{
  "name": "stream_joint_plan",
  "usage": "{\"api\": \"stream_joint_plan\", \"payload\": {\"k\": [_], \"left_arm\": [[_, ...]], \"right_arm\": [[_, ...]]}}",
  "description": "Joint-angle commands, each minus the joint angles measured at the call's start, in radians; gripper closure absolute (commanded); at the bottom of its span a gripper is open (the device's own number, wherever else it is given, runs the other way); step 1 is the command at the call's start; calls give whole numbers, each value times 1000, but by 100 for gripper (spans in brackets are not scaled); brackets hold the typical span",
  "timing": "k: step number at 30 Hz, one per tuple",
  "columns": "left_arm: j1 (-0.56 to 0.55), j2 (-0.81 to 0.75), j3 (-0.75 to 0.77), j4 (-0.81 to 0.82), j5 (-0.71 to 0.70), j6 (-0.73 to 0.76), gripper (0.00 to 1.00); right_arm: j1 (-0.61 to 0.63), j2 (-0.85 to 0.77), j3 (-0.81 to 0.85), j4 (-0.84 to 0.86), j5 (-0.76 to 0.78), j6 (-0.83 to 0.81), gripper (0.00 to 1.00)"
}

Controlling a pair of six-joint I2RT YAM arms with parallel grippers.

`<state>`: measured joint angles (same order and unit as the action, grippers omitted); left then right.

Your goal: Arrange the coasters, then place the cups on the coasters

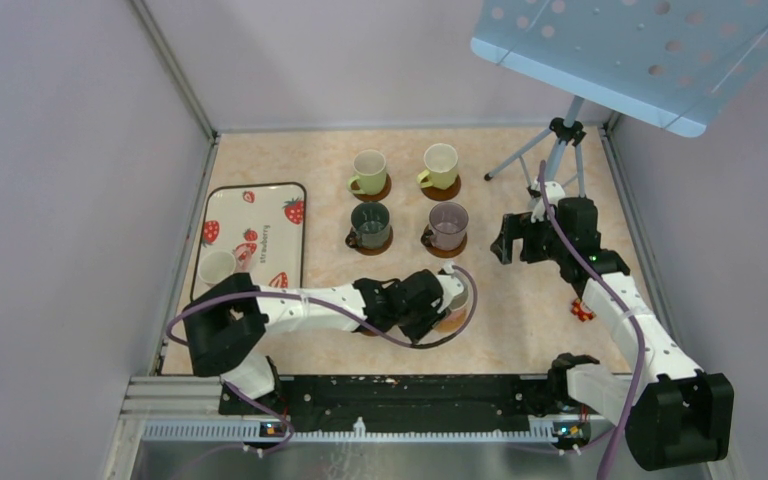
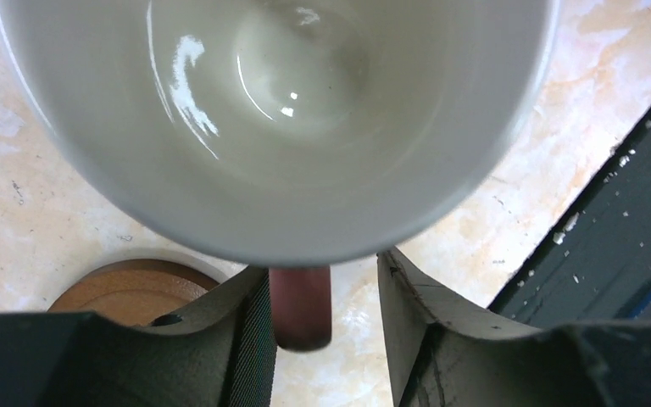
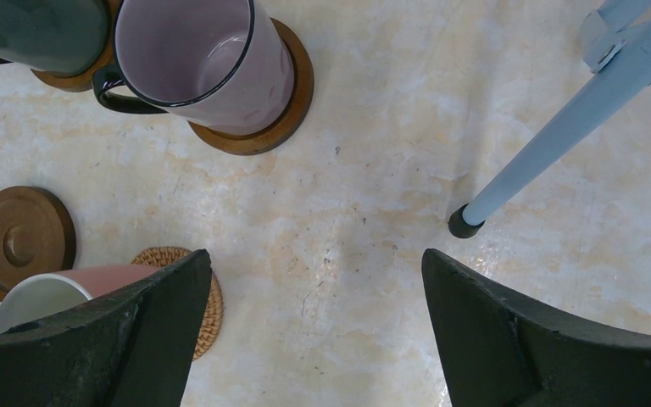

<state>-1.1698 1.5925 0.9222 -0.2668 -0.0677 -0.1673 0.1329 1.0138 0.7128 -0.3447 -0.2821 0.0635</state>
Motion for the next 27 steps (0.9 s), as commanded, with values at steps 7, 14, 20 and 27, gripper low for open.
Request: {"api": "stream_joint_plan", "payload": {"k": [7,14,20,27], "left_arm": [[-2,-108,3,-52,123,76,47],[-2,-139,-12,-36,166,111,46],[-2,-142,-9,-71,186,150,44],[74,-248,-3,-237,335,374,1]], "right_arm": [[-10,-3,6,30,-5,-8,7],[-10,-15,2,28,-8,-11,7],[-9,-16,4,24,-14,-15,7],[-10,-33,2,22,-54,-46,6]]}}
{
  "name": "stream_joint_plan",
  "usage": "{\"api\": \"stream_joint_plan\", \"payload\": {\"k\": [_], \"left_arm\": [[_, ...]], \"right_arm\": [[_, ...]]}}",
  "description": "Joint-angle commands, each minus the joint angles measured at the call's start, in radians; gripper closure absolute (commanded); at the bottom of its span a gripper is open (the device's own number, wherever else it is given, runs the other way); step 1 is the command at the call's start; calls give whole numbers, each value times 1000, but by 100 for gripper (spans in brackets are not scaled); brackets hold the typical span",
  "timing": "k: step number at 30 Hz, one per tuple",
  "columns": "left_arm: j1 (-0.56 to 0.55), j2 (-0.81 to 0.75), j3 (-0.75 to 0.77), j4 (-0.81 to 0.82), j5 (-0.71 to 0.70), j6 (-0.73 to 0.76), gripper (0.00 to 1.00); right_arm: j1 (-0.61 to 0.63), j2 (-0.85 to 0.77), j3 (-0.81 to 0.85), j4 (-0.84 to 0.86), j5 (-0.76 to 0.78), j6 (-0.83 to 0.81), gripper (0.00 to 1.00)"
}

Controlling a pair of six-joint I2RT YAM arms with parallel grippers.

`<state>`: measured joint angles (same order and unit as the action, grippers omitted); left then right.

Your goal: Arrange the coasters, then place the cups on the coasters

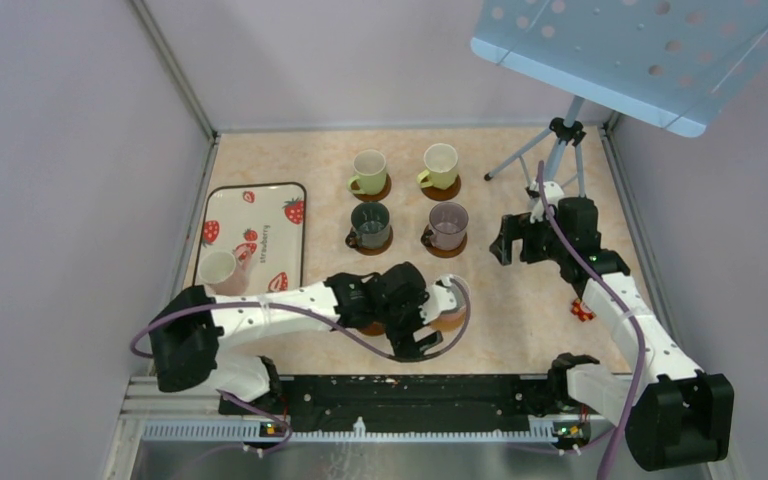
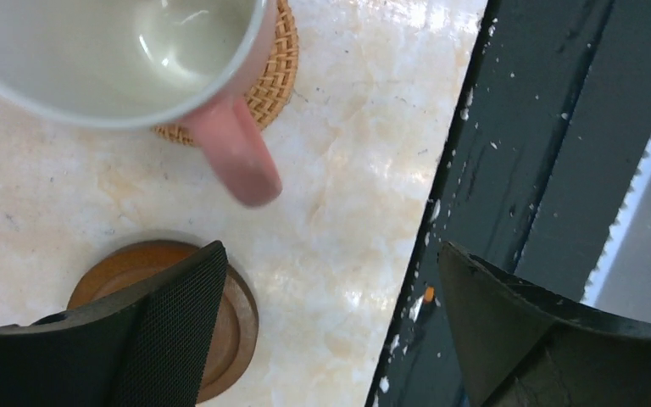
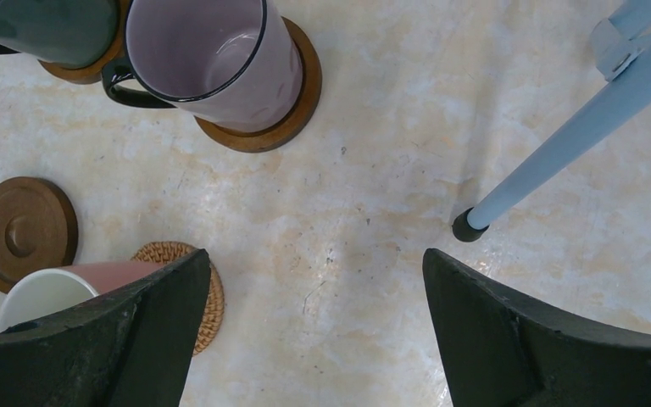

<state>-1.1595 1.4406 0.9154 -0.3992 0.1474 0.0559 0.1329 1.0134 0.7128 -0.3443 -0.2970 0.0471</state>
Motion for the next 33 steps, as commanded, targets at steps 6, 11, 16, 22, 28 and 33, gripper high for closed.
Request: {"api": "stream_joint_plan", "payload": {"k": [6,11,16,22,28,33], "left_arm": [[370,-161,120,-318,368,394,1],[602,-130,264,-473,394,503,1],[807,-95,302,-527,199,638,1],[1172,23,400,-579,67,884,4],[1327,150,476,-600,19,993,9],[1344,216,454,-604,-18,1052,12]], "right_arm": [[-9,-32,8,14,-85,-42,4],[-9,-26,10,18,-107,-81,4],[-9,-11,24,3,-125,-96,4],[-10,-13,27,-9,-150,-114,4],[-10,-12,30,-11,-171,-118,5],[-9,-11,31,-24,-171,-126,5]]}}
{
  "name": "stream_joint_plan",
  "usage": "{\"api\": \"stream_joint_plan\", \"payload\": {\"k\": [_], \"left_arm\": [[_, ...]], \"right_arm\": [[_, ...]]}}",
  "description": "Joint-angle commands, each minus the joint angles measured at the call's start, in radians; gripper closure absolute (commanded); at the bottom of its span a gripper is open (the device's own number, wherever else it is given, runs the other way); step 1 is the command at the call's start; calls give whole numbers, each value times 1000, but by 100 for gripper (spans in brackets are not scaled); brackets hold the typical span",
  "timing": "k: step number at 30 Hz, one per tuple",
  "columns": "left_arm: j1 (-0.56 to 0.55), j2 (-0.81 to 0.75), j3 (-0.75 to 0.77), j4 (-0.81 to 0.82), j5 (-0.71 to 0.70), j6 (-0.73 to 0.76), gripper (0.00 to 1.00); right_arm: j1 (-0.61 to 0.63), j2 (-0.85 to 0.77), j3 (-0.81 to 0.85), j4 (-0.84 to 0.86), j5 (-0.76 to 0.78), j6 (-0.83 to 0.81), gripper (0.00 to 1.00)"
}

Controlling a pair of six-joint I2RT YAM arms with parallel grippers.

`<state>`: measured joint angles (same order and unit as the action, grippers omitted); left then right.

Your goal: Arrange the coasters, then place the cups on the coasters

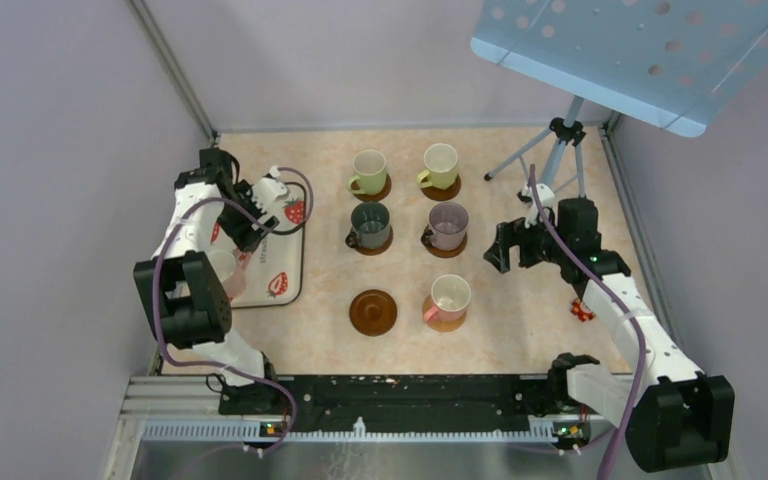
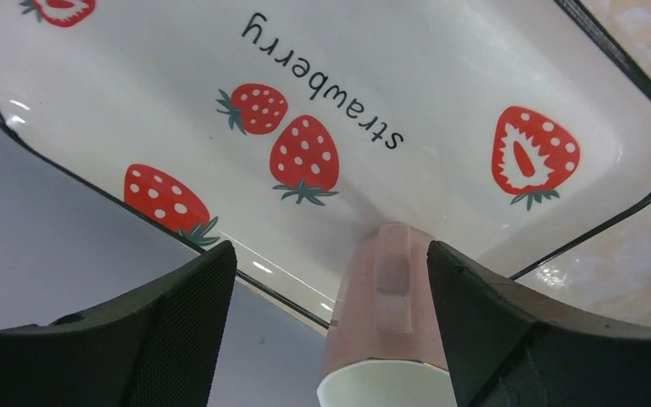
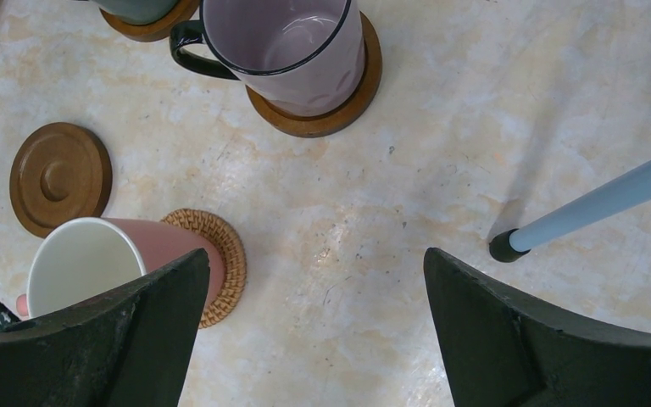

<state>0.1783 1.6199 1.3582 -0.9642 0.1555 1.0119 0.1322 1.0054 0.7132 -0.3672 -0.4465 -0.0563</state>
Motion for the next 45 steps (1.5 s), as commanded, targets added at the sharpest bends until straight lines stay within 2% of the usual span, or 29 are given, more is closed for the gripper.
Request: {"api": "stream_joint_plan", "payload": {"k": [1,6,10,14,17,19,25,27,34,40,45], "left_arm": [[10,46,8,-36,-29,102,13],[29,82,13,-58,-42,149,22],[29,82,20,-98,-27,193,34],[29,91,16,-128,-38,218,39],[30,106,12,-131,-55,230,47],[30,116,24,-141,-54,238,55],[29,172,119,-175,-20,286,87],[21,192,155,-179,-10,308,93],[-57,210,234,-116,-8,397,100],[-116,155,129,24,-26,530,100],[-148,120,75,54,-15,575,96]], "right_arm": [[-8,-4,29,-3,-21,-24,5],[-9,-9,26,-2,-20,-28,5],[-8,-5,28,-1,-20,-28,5],[-8,3,31,-4,-20,-29,5],[-9,4,32,-5,-20,-30,5],[-9,6,32,-5,-20,-30,5],[-9,15,36,-6,-23,-31,5],[-9,18,37,-7,-23,-31,5],[-9,21,36,-9,-17,-33,5],[-9,23,34,-10,-12,-34,5],[-8,24,34,-10,-11,-34,5]]}}
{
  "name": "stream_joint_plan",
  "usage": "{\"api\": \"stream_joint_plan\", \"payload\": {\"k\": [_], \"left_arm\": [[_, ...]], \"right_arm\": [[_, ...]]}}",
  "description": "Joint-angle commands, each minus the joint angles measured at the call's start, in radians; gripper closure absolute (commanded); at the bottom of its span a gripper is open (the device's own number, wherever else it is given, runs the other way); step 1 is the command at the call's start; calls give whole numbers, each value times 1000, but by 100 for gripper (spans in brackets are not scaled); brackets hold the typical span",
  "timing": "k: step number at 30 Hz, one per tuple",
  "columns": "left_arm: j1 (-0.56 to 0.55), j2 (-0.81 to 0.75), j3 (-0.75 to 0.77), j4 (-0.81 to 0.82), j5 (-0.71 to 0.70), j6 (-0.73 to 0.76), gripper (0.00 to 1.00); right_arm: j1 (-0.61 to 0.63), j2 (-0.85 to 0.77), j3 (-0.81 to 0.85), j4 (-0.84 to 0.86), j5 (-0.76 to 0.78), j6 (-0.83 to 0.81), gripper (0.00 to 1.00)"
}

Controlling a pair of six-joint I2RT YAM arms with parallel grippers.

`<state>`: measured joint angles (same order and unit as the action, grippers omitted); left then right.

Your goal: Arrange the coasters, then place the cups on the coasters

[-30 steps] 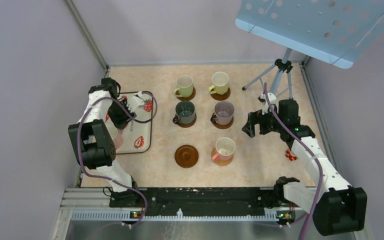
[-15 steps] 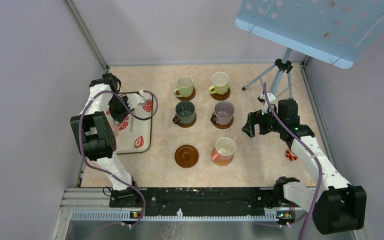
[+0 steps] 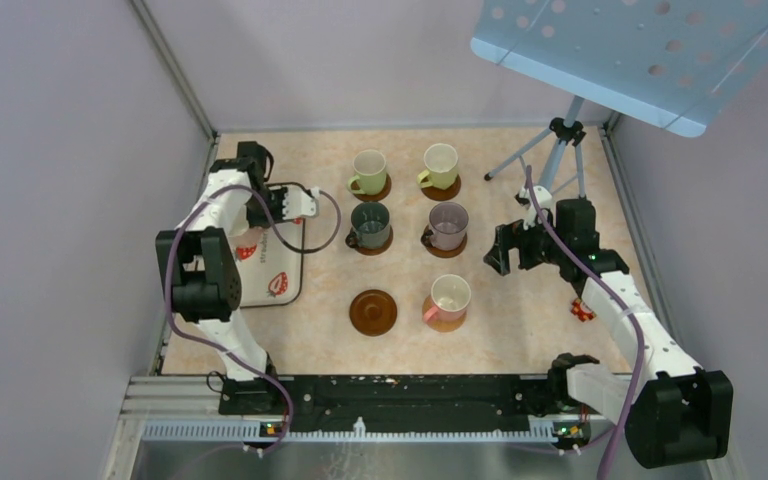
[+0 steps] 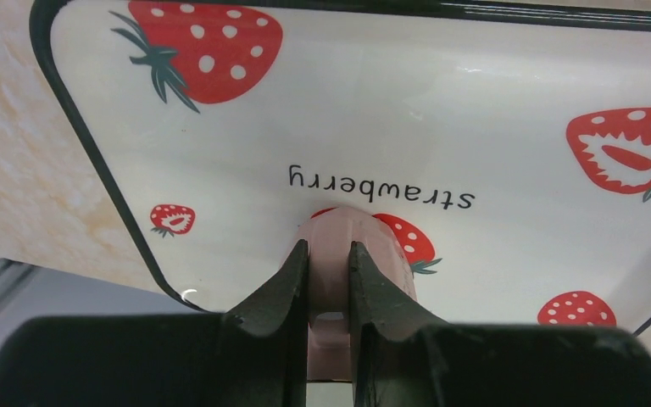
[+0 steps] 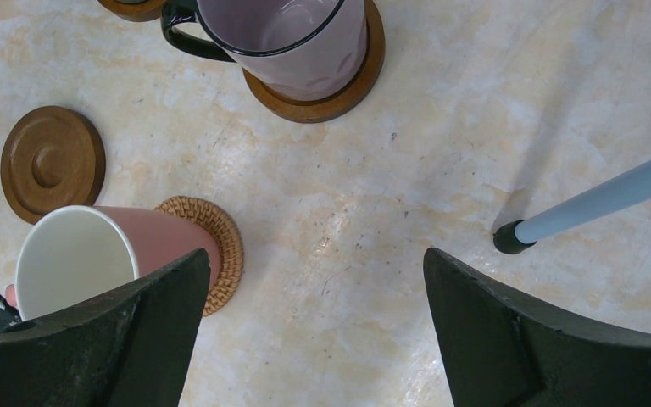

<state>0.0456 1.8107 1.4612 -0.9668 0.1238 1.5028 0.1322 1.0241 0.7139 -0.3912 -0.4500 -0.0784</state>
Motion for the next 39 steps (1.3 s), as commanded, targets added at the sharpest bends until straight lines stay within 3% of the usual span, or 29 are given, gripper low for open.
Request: {"api": "stream_joint_plan", "payload": {"k": [1,11,23,31,34,39], "left_arm": [[-18,-78,-34,56,27,90,95],[-19,-134,-47,12,83,173,88],[-21,-152,-75,10,76,199,63],[-21,-165,-89,-15,73,193,58],[-21,-177,-49,-46,113,162,56],[-30,-199,89,-112,265,8,42]], "right_arm": [[-9,5,33,15,-7,-12,5],[-9,5,33,13,-9,-11,5],[-8,5,34,14,-6,-11,5],[-9,8,35,14,-6,-12,5],[-8,7,35,10,-7,-14,5],[-8,9,35,9,-14,-17,5]]}}
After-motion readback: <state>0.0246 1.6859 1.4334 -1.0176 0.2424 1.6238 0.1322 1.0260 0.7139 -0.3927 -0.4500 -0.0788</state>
